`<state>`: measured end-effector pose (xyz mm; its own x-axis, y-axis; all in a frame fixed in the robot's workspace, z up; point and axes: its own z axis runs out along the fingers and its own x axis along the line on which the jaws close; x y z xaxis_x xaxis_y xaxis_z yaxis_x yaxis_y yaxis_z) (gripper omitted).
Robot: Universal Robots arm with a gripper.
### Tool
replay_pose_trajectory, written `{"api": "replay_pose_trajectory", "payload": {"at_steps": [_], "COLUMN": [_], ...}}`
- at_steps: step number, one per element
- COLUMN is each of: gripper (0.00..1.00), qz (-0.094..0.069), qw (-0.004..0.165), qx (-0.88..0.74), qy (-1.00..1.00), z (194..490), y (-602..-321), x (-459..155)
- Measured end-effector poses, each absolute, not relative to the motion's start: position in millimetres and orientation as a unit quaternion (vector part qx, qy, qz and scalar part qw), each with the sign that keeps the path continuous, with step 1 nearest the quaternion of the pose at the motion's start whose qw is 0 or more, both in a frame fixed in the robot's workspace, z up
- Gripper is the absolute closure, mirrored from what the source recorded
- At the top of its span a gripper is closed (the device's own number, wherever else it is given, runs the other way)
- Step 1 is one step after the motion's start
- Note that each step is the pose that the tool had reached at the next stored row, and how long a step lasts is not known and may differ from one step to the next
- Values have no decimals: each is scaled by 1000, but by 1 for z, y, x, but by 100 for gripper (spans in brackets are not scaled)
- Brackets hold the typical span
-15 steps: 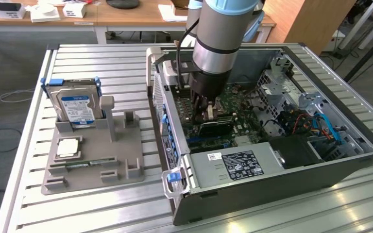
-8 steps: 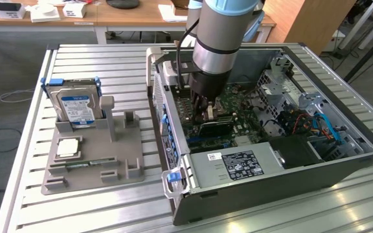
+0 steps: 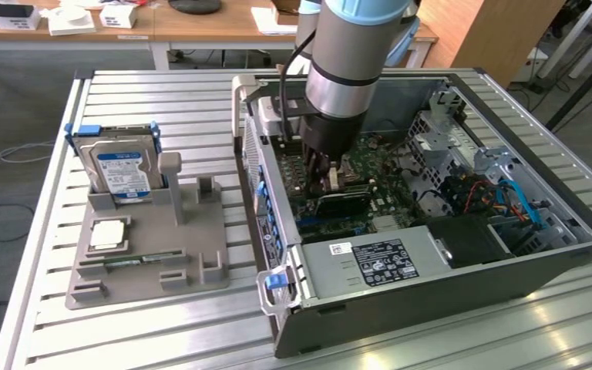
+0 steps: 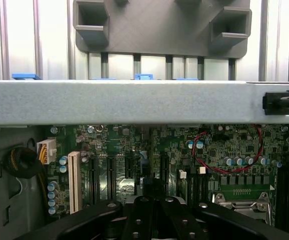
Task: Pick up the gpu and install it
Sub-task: 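Press down on the gpu until it lock into place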
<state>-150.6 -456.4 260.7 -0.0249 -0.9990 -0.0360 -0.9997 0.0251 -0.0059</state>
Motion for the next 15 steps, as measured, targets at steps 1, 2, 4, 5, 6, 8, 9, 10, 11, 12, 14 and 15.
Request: {"api": "replay_pose_trajectory", "payload": {"at_steps": [1,2,4,5,6,8,9,10,11,12,14,15], "gripper": [89,89,89,89,89,89,89,89,89,89,89,89], "qz": [11,11,10,10,10,10,10,10,10,10,10,10], "qw": [15,15,15,15,15,15,15,15,15,15,15,15], "qx": [-698,-698,-698,-698,-698,-698,-698,-698,-698,-698,-698,-698], "qy": [716,716,716,716,716,716,716,716,716,716,716,716], "z": [261,261,261,261,261,261,261,261,260,260,260,260], "y": [-456,-456,-456,-456,-456,-456,-456,-456,-457,-457,-457,-457], "x": [-151,-153,-155,-157,-158,-159,-159,-159,-159,-159,-159,-159]}}
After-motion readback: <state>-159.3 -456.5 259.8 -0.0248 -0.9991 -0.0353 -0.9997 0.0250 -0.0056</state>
